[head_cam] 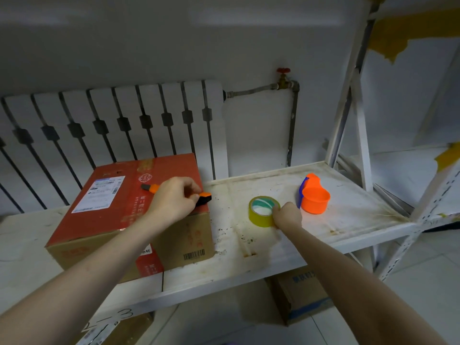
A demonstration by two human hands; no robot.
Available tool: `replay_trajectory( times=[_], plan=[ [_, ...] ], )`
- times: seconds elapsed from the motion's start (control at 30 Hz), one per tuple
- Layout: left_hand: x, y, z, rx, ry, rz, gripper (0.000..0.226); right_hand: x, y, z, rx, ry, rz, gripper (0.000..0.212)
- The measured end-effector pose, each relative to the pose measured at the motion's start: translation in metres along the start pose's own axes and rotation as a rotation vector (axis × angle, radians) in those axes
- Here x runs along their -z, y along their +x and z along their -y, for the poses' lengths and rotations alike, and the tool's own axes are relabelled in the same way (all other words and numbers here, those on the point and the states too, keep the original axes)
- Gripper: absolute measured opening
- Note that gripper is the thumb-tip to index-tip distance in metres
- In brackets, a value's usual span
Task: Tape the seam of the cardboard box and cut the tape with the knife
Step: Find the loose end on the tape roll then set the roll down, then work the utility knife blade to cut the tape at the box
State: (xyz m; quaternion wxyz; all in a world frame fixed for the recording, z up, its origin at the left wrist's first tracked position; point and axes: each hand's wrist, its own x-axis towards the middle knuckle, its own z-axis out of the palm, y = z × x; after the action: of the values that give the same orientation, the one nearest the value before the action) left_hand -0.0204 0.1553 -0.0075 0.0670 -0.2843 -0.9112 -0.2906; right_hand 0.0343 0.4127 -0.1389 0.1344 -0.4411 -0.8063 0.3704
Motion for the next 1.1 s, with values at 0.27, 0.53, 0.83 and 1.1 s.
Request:
replay_trajectory(
  times=[0.27, 0.53, 0.83, 1.1],
  plan=[
    [0.011, -0.009, 0.01, 0.066, -0.114, -0.139, 0.019, 0.006, -0.084, 0.1, 0.768, 0.107, -0.068, 0.024],
    [0.046, -0.026, 0.039, 0.195, -0.245, -0.184, 0.016, -0.028, -0.111, 0.153, 0.942, -0.368, 0.129, 0.043],
    [0.064, -0.052, 0.049, 0.318, -0.516, -0.051, 0.014, -0.017, -0.16, 0.161, 0.766, 0.112, 0.188, 0.028],
    [0.069, -0.075, 0.025, 0.488, -1.217, 0.0, 0.051, -0.007, -0.236, 0.156, 0.344, 0.84, 0.751, 0.038]
  ],
)
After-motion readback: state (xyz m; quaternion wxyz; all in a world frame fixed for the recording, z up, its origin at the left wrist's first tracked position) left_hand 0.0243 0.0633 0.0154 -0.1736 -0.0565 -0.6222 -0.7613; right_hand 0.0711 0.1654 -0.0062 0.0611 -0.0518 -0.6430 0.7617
